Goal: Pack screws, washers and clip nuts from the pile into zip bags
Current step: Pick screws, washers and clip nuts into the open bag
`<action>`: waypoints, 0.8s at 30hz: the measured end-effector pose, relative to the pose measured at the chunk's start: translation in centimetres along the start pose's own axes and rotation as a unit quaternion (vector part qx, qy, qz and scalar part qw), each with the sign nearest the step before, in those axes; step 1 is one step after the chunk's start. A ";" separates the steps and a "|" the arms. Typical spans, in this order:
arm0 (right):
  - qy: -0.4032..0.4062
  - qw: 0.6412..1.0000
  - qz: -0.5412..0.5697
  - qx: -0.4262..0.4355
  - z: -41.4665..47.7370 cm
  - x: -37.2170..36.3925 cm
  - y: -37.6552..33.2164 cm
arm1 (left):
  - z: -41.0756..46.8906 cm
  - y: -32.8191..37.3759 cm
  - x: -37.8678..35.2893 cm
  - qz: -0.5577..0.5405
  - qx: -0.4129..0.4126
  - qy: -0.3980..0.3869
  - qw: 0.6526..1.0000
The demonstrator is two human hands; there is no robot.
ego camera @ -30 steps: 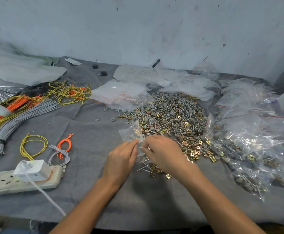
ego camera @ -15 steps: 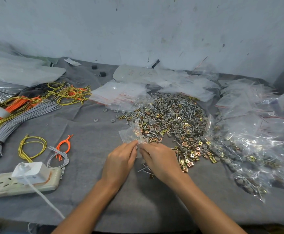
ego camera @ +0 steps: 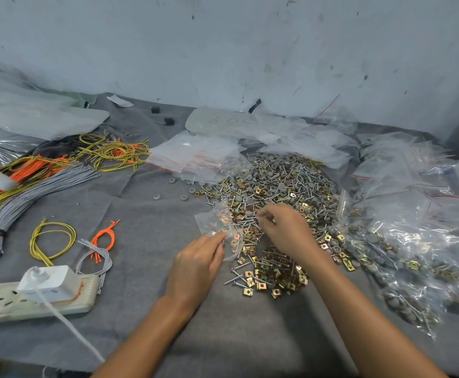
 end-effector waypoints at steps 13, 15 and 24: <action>-0.089 0.994 -0.037 0.041 4.8 -3.3 -1.8 | 0.1 -0.2 0.0 0.000 0.007 -0.006 1.000; -0.091 0.994 -0.037 0.046 4.5 -3.4 -1.5 | 0.0 -0.2 -0.1 0.005 0.008 -0.003 1.000; -0.068 0.996 0.059 0.005 3.5 -2.5 0.2 | -0.1 -0.3 -0.1 0.008 -0.001 0.005 1.000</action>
Point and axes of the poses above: each hand's wrist, its own z-axis towards the middle knuckle, its own x-axis out of the back of the hand, y = z × x, the point moved 10 cm from there along z, towards the middle knuckle, and after that the axes turned 7 degrees about -z, right-handed, at the moved point
